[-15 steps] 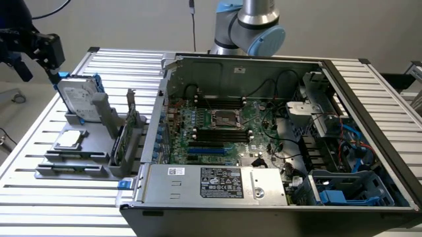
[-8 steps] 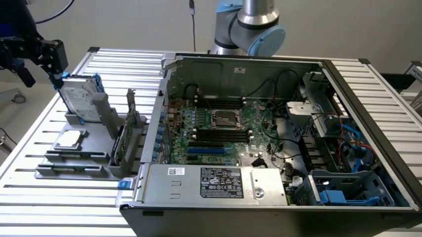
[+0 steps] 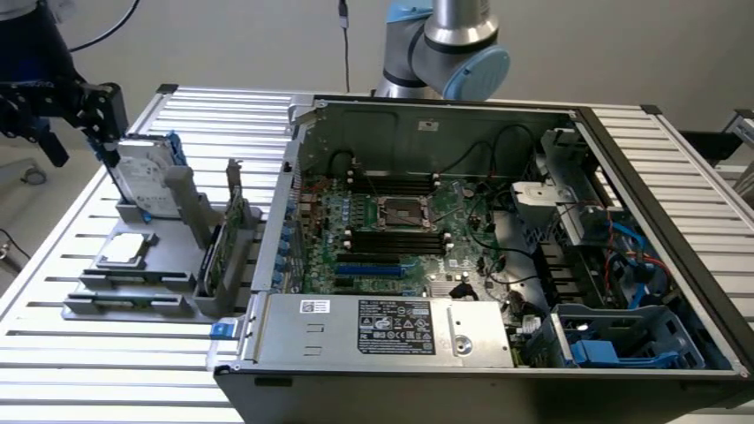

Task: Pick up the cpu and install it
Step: 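Pick up the cpu and move it towards the insertion slot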

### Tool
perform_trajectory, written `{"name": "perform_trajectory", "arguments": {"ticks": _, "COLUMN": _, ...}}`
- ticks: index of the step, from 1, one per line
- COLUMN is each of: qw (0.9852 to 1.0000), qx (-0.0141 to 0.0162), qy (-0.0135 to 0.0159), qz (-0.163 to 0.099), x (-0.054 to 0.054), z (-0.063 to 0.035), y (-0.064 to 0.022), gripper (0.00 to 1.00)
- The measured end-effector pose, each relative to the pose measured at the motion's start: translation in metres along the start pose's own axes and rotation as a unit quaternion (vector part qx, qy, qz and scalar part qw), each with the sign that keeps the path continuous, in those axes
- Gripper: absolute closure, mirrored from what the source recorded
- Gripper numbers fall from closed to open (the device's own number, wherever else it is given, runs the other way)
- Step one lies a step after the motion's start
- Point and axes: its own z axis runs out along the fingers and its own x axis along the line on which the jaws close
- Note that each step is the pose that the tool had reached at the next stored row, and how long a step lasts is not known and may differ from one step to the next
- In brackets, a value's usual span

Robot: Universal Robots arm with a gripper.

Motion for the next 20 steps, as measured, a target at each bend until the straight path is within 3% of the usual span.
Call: {"name": "perform_trajectory", "arguments": {"ticks": 20, "qw": 1.0, "qx": 0.0, "qy": 0.0, "qz": -0.002, "x": -0.002, "z": 0.0363, "y": -0.0049, "gripper": 0.35}}
